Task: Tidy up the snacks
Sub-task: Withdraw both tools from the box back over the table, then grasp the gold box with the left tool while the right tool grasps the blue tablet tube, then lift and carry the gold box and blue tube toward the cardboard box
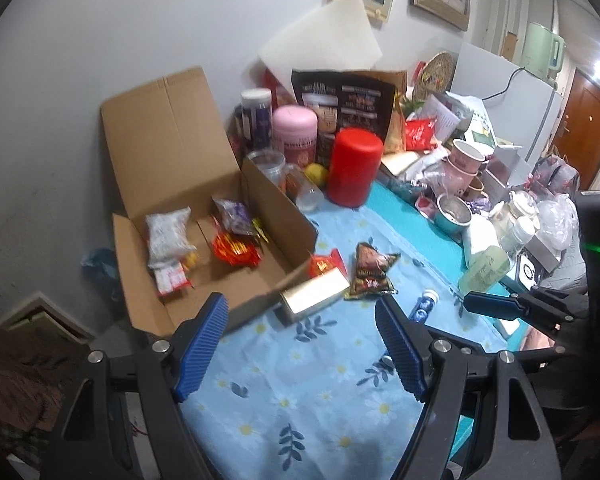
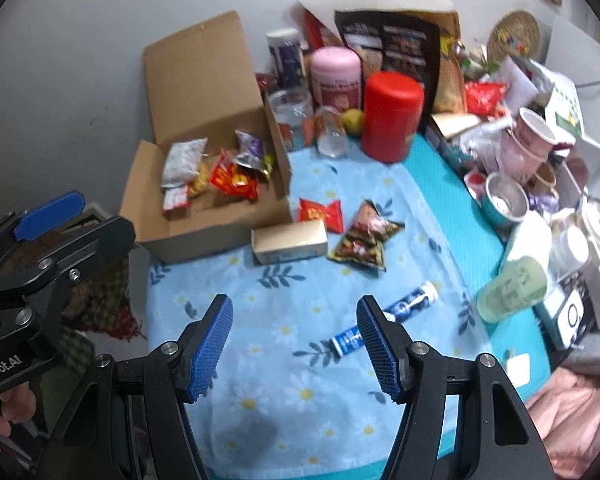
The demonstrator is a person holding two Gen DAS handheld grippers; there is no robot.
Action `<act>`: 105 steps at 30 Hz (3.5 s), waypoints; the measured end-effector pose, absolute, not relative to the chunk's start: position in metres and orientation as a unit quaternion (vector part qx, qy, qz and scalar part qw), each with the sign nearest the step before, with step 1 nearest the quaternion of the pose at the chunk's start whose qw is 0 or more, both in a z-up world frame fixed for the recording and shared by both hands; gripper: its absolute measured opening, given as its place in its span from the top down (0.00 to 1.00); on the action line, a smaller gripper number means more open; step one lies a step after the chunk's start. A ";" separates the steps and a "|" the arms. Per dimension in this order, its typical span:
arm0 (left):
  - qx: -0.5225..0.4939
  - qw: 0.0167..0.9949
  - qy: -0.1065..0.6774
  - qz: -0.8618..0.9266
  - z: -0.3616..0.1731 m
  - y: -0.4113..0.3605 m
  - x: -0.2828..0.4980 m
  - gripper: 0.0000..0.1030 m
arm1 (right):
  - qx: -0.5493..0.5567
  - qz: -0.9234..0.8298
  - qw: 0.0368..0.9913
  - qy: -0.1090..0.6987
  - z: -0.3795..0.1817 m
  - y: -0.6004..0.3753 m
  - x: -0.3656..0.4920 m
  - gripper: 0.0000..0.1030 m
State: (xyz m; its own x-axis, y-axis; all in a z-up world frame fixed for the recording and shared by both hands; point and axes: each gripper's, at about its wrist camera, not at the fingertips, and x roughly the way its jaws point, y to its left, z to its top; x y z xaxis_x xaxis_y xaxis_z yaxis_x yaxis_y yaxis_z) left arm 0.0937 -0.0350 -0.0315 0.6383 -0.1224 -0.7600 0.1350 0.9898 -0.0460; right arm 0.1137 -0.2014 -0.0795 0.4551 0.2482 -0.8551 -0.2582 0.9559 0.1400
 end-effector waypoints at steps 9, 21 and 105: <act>-0.014 0.891 0.446 -0.081 -0.078 -0.042 0.119 0.26 | 0.024 0.123 0.836 0.535 -0.127 -0.225 0.133 0.37; -0.012 0.870 0.486 -0.083 -0.155 -0.053 0.169 0.26 | 0.048 0.094 0.803 0.586 -0.202 -0.255 0.160 0.37; 0.016 0.783 0.618 -0.065 -0.248 -0.039 0.105 0.58 | -0.040 0.198 0.756 0.623 -0.263 -0.197 0.150 0.72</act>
